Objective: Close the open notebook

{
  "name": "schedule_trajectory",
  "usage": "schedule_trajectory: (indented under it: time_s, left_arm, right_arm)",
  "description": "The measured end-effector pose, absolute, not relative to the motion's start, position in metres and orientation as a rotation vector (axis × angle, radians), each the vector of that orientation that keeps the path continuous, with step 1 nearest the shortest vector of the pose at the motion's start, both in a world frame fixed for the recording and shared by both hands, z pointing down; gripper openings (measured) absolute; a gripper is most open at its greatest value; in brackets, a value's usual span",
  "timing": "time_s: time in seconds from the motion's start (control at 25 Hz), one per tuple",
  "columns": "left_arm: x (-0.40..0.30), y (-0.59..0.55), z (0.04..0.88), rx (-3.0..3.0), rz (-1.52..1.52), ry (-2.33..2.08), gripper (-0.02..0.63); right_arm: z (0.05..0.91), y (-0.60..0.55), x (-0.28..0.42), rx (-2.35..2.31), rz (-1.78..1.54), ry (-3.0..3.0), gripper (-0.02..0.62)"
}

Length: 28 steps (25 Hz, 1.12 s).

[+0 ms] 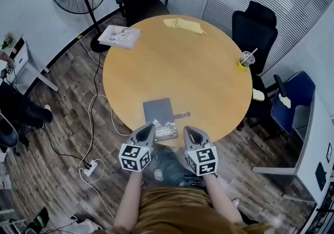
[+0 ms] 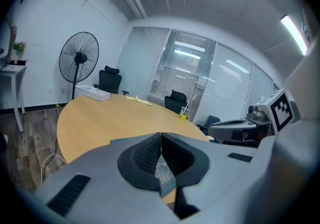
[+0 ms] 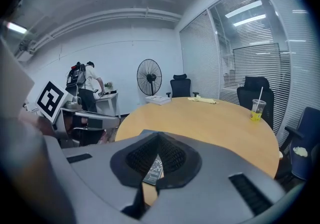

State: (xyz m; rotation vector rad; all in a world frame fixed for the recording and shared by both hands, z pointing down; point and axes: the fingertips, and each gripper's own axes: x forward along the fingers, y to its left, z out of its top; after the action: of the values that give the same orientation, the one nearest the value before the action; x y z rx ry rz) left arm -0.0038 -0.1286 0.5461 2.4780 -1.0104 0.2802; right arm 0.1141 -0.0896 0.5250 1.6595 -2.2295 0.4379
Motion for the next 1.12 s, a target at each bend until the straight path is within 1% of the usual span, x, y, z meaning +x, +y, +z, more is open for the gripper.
schedule_trajectory:
  time_s: [0.56,1.12]
  left_arm:
    - [-0.025,-0.12,0.479,2.571,0.135,-1.113,0.025]
    - [-0.033,-0.113,0.472,2.58,0.102,-1.142,0.025]
  right_arm:
    - [0.487,-0.076,0.101,1.72,0.359,-2.318,0.011]
    - [0.477,-0.068,0.092,1.686,0.283,-2.338,0.011]
